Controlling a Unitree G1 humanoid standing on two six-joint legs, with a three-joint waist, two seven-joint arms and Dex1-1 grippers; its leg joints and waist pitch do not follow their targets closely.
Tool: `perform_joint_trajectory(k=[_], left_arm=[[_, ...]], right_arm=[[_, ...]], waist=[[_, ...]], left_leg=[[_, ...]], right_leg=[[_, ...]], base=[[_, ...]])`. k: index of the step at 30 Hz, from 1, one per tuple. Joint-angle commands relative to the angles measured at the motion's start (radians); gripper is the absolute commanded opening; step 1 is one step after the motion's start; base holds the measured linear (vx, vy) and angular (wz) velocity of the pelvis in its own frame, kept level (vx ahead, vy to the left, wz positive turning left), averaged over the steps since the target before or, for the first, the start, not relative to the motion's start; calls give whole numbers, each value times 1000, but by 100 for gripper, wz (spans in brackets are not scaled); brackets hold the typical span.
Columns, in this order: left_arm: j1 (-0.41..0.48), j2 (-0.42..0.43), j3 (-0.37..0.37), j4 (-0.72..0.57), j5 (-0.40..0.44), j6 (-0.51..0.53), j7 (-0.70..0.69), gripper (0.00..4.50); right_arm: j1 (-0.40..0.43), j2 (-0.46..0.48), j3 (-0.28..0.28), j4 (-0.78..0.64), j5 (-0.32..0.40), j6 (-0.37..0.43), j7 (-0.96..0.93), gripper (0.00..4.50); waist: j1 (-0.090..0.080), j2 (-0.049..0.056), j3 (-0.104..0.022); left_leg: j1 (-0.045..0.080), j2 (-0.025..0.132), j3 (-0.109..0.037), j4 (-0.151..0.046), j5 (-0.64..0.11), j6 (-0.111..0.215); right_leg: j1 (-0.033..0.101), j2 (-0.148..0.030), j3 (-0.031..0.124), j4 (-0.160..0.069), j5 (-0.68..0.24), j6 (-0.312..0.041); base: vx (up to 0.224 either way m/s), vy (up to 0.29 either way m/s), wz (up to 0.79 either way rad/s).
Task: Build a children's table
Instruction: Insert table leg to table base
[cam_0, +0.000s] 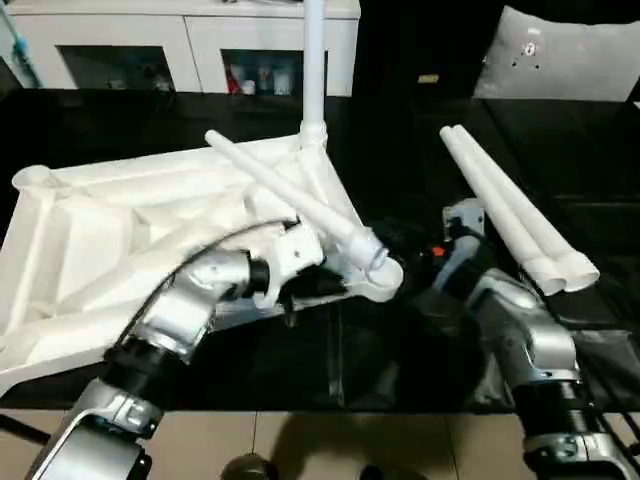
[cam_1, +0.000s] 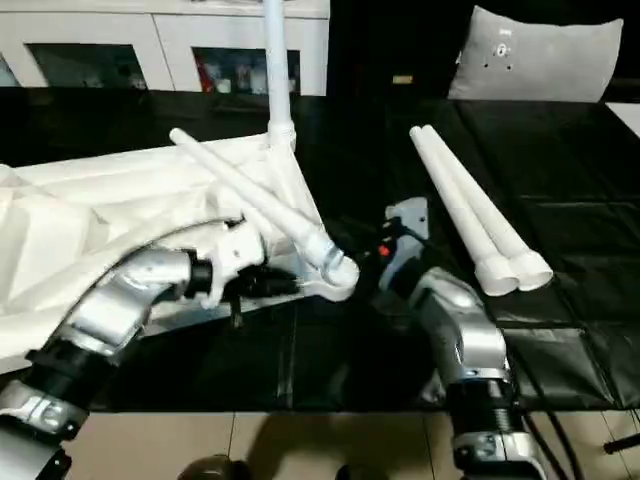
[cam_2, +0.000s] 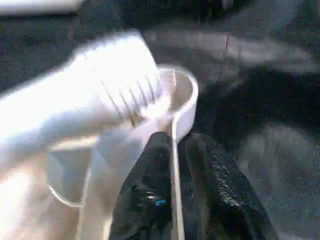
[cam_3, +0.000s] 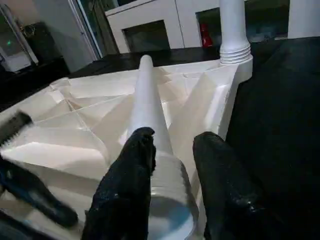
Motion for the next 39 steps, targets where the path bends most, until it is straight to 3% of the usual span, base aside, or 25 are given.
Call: perform_joint_trajectory(k=[1, 2, 6, 7, 10, 13, 17, 18, 19, 20, 22, 23, 26, 28, 31, 34, 35, 39], left_arm=[[16, 21, 15, -16, -8, 11, -1, 114], [23, 31, 20, -20, -4, 9, 6, 127], [43, 54, 39, -50, -6, 33, 14, 145], [47, 57, 44, -57, -5, 47, 24, 167], [52, 64, 49, -68, 5, 58, 48, 180], [57, 67, 47, -73, 10, 64, 65, 219], [57, 67, 43, -68, 15, 61, 71, 246], [56, 68, 37, -70, 17, 66, 75, 263], [56, 68, 37, -70, 17, 66, 75, 268], [56, 68, 37, -70, 17, 66, 76, 268], [48, 68, 29, -68, 21, 71, 82, 291], [48, 68, 29, -68, 21, 71, 82, 303], [49, 69, 26, -70, 25, 72, 88, 316], [52, 70, 27, -73, 25, 73, 90, 344], [59, 70, 28, -74, 27, 72, 94, 350], [59, 69, 26, -70, 29, 70, 98, 350], [58, 67, 26, -70, 29, 71, 102, 353], [61, 68, 24, -72, 26, 71, 109, 353]], right_arm=[[-1, -13, 4, -16, -7, -2, 4, 109], [-10, -18, 6, -16, -2, 18, 12, 143], [-66, -40, 25, -14, -12, 74, 15, 148], [-88, -45, 30, -12, -19, 91, 8, 184], [-138, -56, 42, 0, -36, 120, -4, 187], [-215, -65, 59, 24, -55, 164, -21, 234], [-308, -60, 82, 92, -84, 204, -41, 260], [-381, -55, 114, 170, -128, 216, -53, 278], [-381, -55, 114, 170, -128, 216, -53, 282], [-385, -54, 116, 175, -131, 216, -54, 282], [-472, -49, 185, 318, -218, 204, -65, 304], [-472, -49, 185, 318, -218, 204, -65, 317], [-528, -51, 259, 462, -295, 182, -36, 325], [-540, -53, 274, 497, -309, 171, -26, 325], [-571, -62, 307, 598, -350, 142, 1, 325], [-579, -65, 318, 635, -373, 119, -9, 325], [-587, -64, 299, 675, -367, 90, -16, 343], [-611, -57, 242, 774, -344, -9, -24, 385]], waist=[[-1, 10, -71], [-1, 9, -70], [-8, 10, -73], [-9, 10, -74], [-8, 11, -74], [-8, 13, -75], [-8, 16, -80], [-7, 16, -83], [-10, 16, -83], [-8, 15, -81], [-7, 10, -86], [-8, 13, -85], [-6, 12, -88], [-3, 9, -91], [-6, 6, -89], [-5, 5, -89], [-6, -1, -88], [-5, 2, -88]], left_leg=[[8, 68, -24, -72, -92, 60], [7, 67, -23, -73, -101, 57], [8, 68, -25, -75, -97, 46], [9, 68, -25, -74, -93, 44], [10, 66, -23, -71, -77, 47], [11, 67, -23, -70, -69, 44], [11, 66, -22, -68, -63, 32], [11, 65, -23, -67, -61, 28], [12, 63, -22, -67, -60, 23], [10, 63, -21, -66, -62, 24], [10, 63, -20, -65, -54, 23], [8, 64, -22, -64, -52, 18], [10, 65, -20, -62, -48, 18], [8, 67, -19, -59, -33, 27], [6, 66, -18, -58, -37, 38], [6, 67, -18, -58, -52, 34], [6, 67, -17, -59, -54, 34], [7, 68, -17, -56, -74, 28]], right_leg=[[61, -100, 59, -65, -89, -237], [62, -100, 59, -67, -105, -233], [63, -97, 59, -66, -114, -227], [63, -97, 59, -63, -106, -229], [61, -97, 60, -62, -88, -236], [61, -96, 60, -58, -69, -237], [62, -95, 59, -55, -42, -254], [64, -96, 59, -50, -32, -253], [62, -94, 58, -51, -31, -261], [64, -96, 59, -52, -31, -259], [66, -96, 59, -50, -18, -263], [66, -98, 58, -45, -21, -269], [65, -97, 58, -44, -12, -271], [67, -99, 59, -39, 18, -272], [67, -97, 58, -41, 10, -278], [67, -100, 59, -43, -23, -273], [68, -99, 59, -43, -30, -271], [64, -102, 60, -45, -68, -273]], base=[[0, 0, 0], [0, 0, 0], [0, 0, 0], [0, 0, 0], [0, 0, 0], [0, 0, 0], [0, 0, 0], [0, 0, 0], [0, 0, 0], [0, 0, 0], [0, 0, 0], [0, 0, 0], [0, 0, 0], [0, 0, 0], [0, 0, 0], [0, 0, 0], [0, 0, 0], [0, 0, 0]])
